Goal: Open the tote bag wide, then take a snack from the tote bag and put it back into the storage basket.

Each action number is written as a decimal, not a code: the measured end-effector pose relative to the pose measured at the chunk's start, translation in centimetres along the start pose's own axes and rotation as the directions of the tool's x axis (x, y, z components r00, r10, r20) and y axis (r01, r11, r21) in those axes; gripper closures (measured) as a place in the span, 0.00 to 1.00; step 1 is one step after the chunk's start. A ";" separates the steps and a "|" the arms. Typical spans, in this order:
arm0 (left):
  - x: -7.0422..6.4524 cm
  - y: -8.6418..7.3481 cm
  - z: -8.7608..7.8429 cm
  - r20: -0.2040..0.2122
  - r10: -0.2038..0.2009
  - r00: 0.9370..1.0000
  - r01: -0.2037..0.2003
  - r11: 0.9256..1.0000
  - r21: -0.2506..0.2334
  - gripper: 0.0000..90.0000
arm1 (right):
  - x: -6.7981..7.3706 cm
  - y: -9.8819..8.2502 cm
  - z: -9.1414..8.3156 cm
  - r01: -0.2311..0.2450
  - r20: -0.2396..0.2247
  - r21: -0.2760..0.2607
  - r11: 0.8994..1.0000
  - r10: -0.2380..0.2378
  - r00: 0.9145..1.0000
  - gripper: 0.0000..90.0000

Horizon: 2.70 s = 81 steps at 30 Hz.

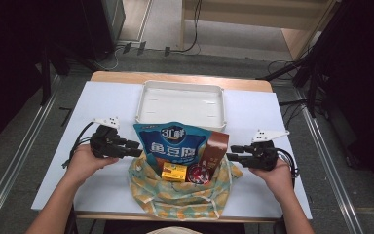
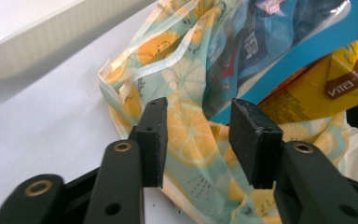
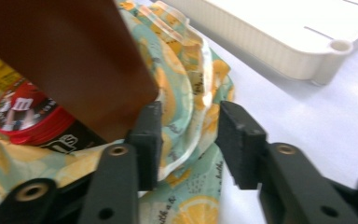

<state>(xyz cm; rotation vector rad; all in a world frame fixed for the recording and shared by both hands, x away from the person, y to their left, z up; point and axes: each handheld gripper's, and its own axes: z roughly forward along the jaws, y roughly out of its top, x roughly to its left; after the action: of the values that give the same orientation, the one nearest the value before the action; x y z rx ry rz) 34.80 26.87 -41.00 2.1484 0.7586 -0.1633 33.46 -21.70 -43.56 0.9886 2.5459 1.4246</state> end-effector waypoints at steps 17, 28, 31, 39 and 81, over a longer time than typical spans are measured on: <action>-1.1 0.3 -1.2 0.003 0.023 1.000 -0.023 0.999 -0.033 0.49 | -0.8 -0.2 0.4 -0.047 -0.003 0.002 0.999 0.047 0.999 0.62; -2.4 0.9 -3.0 0.007 0.045 0.999 -0.045 0.998 -0.047 0.48 | -1.3 -0.2 0.7 -0.064 0.022 0.009 0.998 0.064 0.998 0.58; -2.7 1.0 -3.3 0.006 0.052 0.999 -0.052 0.998 -0.047 0.48 | -1.4 -0.2 0.8 -0.076 0.026 0.013 0.997 0.076 0.997 0.58; -4.0 2.0 -4.0 0.021 0.080 0.997 -0.079 0.995 -0.054 0.48 | -1.7 -0.1 1.1 -0.081 0.029 0.025 0.996 0.080 0.996 0.58; -6.2 10.1 -2.5 0.057 0.172 0.984 -0.171 0.985 -0.022 0.59 | -1.8 0.1 1.5 -0.067 0.096 0.029 0.997 0.063 0.993 0.54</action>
<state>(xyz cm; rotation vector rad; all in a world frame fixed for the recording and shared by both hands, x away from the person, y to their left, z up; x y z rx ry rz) 35.14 21.11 -30.35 2.1712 0.5367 -0.1282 35.45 -21.59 -44.76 1.1256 2.4983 1.3222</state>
